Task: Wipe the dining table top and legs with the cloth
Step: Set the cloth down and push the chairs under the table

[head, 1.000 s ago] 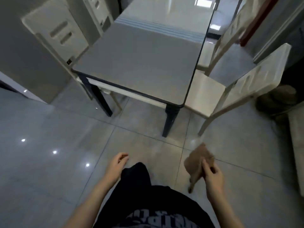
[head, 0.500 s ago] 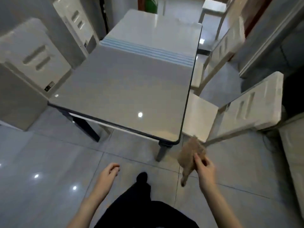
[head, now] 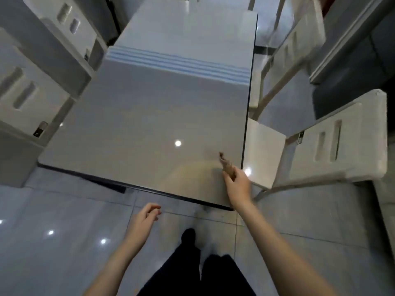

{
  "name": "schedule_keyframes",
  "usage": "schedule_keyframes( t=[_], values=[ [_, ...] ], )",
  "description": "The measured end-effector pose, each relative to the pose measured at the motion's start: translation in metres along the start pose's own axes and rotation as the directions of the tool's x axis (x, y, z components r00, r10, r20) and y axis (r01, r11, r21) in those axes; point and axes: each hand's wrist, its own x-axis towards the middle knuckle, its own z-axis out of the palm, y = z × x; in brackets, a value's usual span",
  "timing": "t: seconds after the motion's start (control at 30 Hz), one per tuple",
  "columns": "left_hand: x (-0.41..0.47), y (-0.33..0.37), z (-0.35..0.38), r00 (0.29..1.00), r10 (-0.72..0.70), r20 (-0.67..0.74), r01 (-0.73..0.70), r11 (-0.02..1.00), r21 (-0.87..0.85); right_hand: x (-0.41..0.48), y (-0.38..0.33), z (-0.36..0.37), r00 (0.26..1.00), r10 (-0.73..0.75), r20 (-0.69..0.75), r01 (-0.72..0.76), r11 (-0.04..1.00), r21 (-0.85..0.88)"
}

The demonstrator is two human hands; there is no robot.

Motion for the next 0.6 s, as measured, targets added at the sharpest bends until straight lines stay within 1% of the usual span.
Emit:
schedule_keyframes(
  t=[0.07,0.1,0.2,0.23,0.33,0.4,0.47,0.53,0.6],
  values=[
    [0.0,-0.004,0.001,1.0,-0.025,0.001,0.025,1.0,0.002,0.004,0.013,0.021,0.992,0.094,0.083,-0.094,0.996,-0.001],
    [0.001,-0.006,0.001,1.0,-0.031,0.0,0.031,1.0,0.003,0.005,0.019,0.03,0.985,0.12,0.123,-0.117,0.993,-0.032],
    [0.002,-0.006,-0.002,0.999,-0.051,0.002,0.051,0.998,0.021,0.005,0.031,0.044,0.972,0.115,0.205,-0.081,0.982,-0.169],
    [0.003,-0.004,-0.003,0.999,-0.052,0.003,0.052,0.998,0.023,0.005,0.032,0.044,0.968,0.107,0.225,-0.065,0.98,-0.186],
    [0.008,0.004,-0.004,0.998,-0.053,0.016,0.052,0.998,0.017,-0.002,0.024,0.028,0.96,0.132,0.248,-0.097,0.984,-0.148],
    [0.013,0.015,0.001,0.998,-0.051,0.036,0.051,0.999,-0.019,-0.013,0.021,0.005,0.98,0.119,0.157,-0.107,0.991,-0.084],
    [0.017,0.029,0.011,0.996,-0.034,0.079,0.035,0.999,-0.024,-0.03,0.025,-0.022,0.989,0.146,0.02,-0.147,0.987,0.063],
    [0.018,0.045,0.025,0.992,0.003,0.129,-0.001,1.0,-0.015,-0.053,0.037,-0.051,0.969,0.239,-0.066,-0.218,0.948,0.232],
    [0.017,0.06,0.044,0.982,0.029,0.186,-0.029,1.0,-0.001,-0.08,0.061,-0.077,0.922,0.367,-0.124,-0.295,0.872,0.391]
  ],
)
